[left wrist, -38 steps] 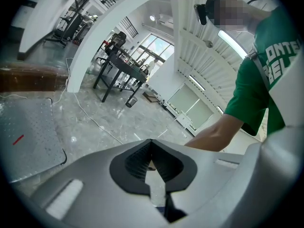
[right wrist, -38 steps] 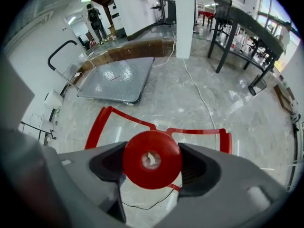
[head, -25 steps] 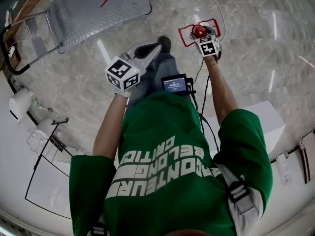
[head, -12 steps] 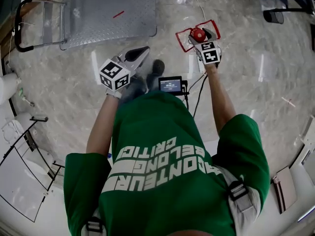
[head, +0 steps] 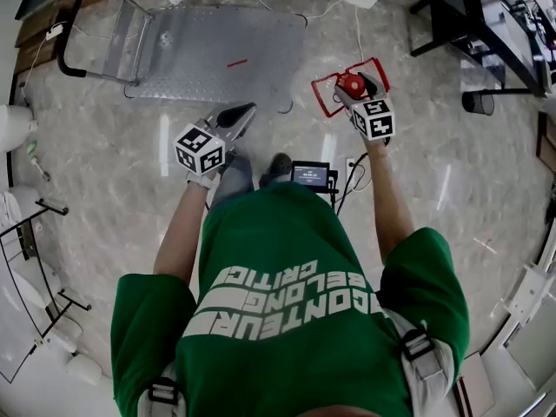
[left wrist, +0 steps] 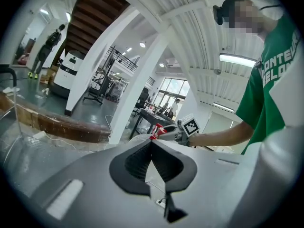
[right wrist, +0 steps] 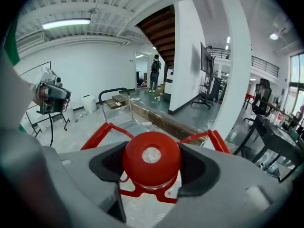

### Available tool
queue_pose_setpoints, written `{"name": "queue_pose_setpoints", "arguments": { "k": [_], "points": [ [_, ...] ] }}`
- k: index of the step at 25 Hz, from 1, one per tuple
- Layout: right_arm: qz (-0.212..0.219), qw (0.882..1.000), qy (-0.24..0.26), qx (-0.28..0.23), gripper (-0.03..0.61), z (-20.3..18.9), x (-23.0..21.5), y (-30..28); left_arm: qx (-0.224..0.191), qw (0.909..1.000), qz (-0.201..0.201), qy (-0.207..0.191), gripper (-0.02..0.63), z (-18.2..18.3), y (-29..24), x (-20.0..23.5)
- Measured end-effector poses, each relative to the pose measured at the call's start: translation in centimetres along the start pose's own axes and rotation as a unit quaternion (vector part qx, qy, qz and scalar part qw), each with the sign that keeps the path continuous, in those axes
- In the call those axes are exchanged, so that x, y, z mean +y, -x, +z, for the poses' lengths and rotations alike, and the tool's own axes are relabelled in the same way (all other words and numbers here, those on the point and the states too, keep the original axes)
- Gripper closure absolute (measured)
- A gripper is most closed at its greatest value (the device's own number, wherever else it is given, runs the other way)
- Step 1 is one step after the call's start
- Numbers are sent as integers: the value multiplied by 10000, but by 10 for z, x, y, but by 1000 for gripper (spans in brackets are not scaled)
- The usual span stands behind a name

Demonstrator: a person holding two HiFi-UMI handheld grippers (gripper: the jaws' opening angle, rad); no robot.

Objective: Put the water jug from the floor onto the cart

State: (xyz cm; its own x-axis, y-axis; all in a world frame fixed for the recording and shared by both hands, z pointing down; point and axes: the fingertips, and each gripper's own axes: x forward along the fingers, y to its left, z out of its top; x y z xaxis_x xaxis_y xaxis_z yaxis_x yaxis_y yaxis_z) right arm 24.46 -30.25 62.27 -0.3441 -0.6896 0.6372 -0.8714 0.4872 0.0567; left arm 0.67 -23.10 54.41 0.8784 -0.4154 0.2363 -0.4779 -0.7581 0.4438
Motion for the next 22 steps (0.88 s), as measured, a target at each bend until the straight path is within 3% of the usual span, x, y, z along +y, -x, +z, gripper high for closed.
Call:
{"name": "queue_pose_setpoints", "arguments": {
  "k": [7, 22],
  "points": [
    [116, 9997, 170, -109, 279, 75, 22, -51, -157, 9998, 131, 15, 604, 31, 38, 60],
    [203, 9993, 316, 76, 279, 161, 70, -151, -496, 9984, 257, 44, 604, 91, 102, 180]
  ]
}}
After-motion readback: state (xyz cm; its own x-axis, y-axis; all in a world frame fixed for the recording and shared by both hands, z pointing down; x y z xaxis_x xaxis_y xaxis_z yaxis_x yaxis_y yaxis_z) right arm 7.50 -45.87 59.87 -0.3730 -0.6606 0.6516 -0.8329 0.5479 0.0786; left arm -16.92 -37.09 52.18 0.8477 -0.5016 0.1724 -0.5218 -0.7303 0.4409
